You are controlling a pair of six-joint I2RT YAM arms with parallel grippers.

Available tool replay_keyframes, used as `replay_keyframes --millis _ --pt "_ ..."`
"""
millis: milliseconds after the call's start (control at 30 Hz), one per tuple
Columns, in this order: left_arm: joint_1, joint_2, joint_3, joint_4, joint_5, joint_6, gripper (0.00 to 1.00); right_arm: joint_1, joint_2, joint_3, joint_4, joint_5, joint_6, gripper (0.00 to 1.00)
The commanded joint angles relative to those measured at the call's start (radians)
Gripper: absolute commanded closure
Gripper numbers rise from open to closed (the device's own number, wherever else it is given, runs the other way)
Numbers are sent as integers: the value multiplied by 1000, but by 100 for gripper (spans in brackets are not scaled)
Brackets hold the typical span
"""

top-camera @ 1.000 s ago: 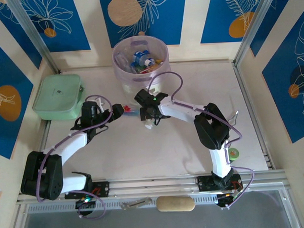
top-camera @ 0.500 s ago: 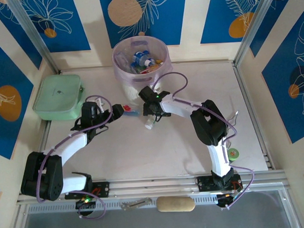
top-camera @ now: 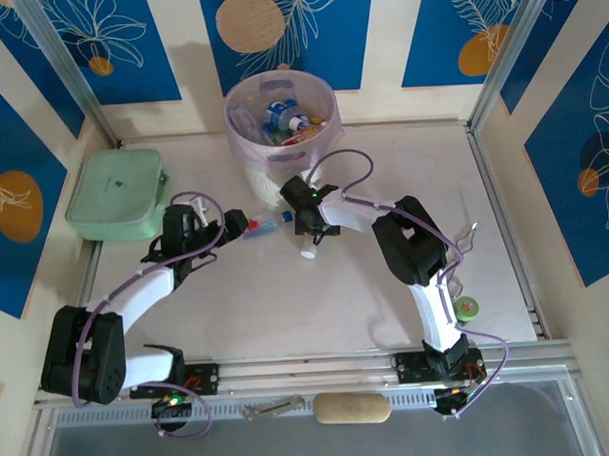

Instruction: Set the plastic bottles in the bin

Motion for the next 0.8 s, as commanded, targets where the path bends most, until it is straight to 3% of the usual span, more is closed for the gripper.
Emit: replay_keyframes --millis 0,367,567,767 --pt "11 -18 -12 -7 2 24 1 -3 -20 -19 12 13 -23 35" --pt "11 -25 -14 -8 -1 24 1 -9 -151 -137 91 19 -73 54" --pt "13 -36 -2 -28 -21 42 1 -39 -295 -263 182 -20 -100 54" --pt "32 -56 7 -28 -61 43 1 -132 -504 -374 250 -79 -146 58"
